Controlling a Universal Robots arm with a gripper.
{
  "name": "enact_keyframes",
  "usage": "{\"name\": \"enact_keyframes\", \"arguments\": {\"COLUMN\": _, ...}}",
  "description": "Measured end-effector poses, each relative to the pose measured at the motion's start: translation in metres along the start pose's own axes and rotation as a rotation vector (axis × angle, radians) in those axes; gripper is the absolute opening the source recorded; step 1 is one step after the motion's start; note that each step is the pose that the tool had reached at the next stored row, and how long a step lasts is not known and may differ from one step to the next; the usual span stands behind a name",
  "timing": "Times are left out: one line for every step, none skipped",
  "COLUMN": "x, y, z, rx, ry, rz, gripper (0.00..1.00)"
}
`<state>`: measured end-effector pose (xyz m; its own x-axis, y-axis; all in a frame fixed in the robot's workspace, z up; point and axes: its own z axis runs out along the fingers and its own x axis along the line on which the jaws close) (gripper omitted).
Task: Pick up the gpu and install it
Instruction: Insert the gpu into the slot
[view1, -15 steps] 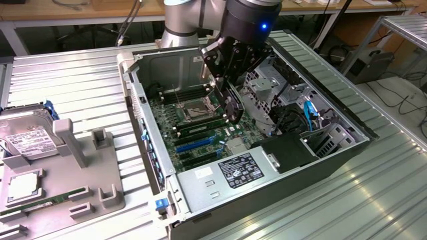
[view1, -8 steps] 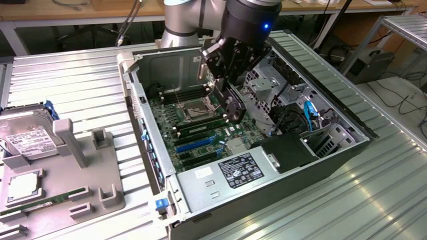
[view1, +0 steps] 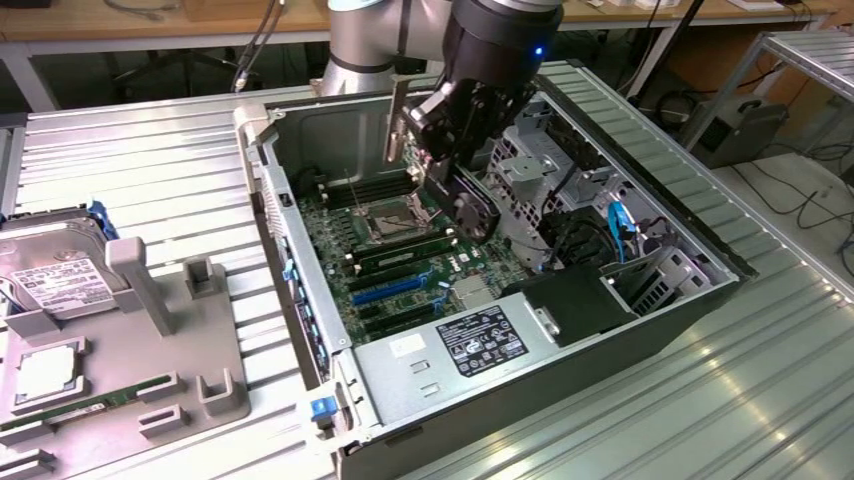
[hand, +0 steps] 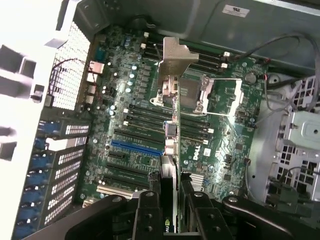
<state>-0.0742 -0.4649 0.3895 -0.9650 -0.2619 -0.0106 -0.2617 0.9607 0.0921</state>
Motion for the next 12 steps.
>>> {"name": "enact_keyframes", "arguments": {"x": 0.0, "y": 0.0, "z": 0.0, "rx": -0.0001, "ry": 0.0011, "rz": -0.017, "gripper": 0.26}}
{"name": "enact_keyframes", "arguments": {"x": 0.0, "y": 0.0, "z": 0.0001, "rx": -0.0001, "ry": 0.0023, "rz": -0.036, "gripper": 0.26}}
{"name": "enact_keyframes", "arguments": {"x": 0.0, "y": 0.0, "z": 0.0001, "rx": -0.0002, "ry": 0.0033, "rz": -0.053, "gripper": 0.26}}
{"name": "enact_keyframes", "arguments": {"x": 0.0, "y": 0.0, "z": 0.0002, "rx": -0.0001, "ry": 0.0043, "rz": -0.072, "gripper": 0.26}}
{"name": "enact_keyframes", "arguments": {"x": 0.0, "y": 0.0, "z": 0.0003, "rx": -0.0001, "ry": 0.0057, "rz": -0.101, "gripper": 0.26}}
{"name": "enact_keyframes", "arguments": {"x": 0.0, "y": 0.0, "z": 0.0004, "rx": 0.0, "ry": 0.007, "rz": -0.127, "gripper": 0.26}}
{"name": "enact_keyframes", "arguments": {"x": 0.0, "y": 0.0, "z": 0.0006, "rx": -0.0001, "ry": 0.0079, "rz": -0.145, "gripper": 0.26}}
{"name": "enact_keyframes", "arguments": {"x": 0.0, "y": -0.0001, "z": 0.0008, "rx": -0.0001, "ry": 0.0088, "rz": -0.164, "gripper": 0.26}}
{"name": "enact_keyframes", "arguments": {"x": 0.0, "y": -0.0001, "z": 0.001, "rx": 0.0, "ry": 0.0101, "rz": -0.187, "gripper": 0.26}}
{"name": "enact_keyframes", "arguments": {"x": 0.0, "y": -0.0001, "z": 0.0014, "rx": 0.0001, "ry": 0.0124, "rz": -0.233, "gripper": 0.26}}
{"name": "enact_keyframes", "arguments": {"x": 0.0, "y": -0.0002, "z": 0.0016, "rx": 0.0002, "ry": 0.0133, "rz": -0.252, "gripper": 0.26}}
{"name": "enact_keyframes", "arguments": {"x": 0.0, "y": -0.0002, "z": 0.0019, "rx": 0.0002, "ry": 0.0143, "rz": -0.273, "gripper": 0.26}}
